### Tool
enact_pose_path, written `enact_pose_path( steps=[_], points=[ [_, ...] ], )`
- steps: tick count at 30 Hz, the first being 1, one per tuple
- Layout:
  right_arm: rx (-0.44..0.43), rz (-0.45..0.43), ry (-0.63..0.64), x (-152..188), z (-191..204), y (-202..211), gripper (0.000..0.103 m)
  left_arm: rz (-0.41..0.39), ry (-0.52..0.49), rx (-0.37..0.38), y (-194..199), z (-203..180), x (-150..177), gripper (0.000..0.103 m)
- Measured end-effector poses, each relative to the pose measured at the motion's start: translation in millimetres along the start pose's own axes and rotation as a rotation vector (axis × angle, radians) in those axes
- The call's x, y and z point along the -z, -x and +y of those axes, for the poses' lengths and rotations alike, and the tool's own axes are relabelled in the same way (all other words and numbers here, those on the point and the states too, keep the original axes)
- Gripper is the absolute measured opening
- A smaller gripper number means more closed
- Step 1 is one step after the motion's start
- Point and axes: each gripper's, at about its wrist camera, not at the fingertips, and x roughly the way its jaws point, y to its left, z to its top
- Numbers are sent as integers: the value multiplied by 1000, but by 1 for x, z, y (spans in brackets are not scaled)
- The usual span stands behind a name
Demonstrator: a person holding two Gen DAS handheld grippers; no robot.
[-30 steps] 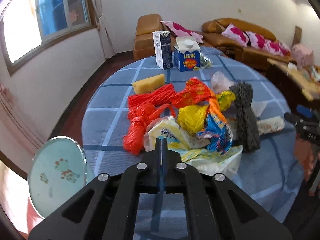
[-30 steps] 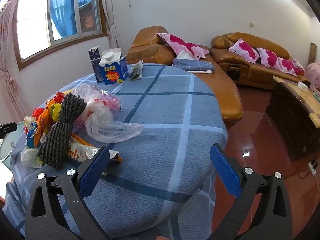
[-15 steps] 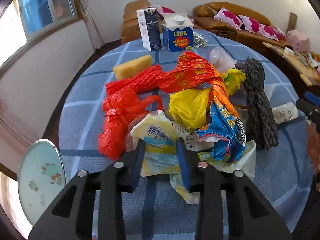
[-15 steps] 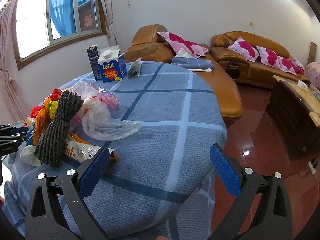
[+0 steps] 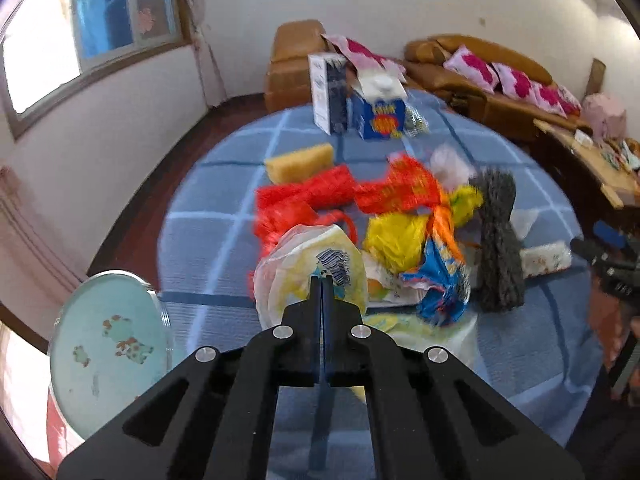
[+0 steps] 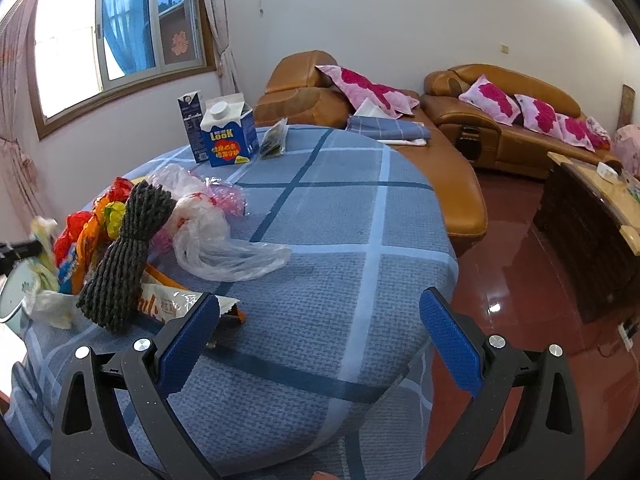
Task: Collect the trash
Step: 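Lift the bag with the left gripper toward the bucket while the right gripper grasps the black rope bundle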
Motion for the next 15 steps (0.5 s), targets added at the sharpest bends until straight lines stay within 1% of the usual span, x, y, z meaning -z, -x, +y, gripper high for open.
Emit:
enact_pose_path(
  steps=[7,12,15],
  points=[
    [-19,-11,-8,-9,6,3,98,-81,91,-71,44,32,-7,0],
    [-52,-28,11,-20,23,6,98,-104,112,-117,55,43,-9,0],
    [-71,-21,25,-25,34,2,97,-105,115,-174,54,48,-4,0]
  ],
)
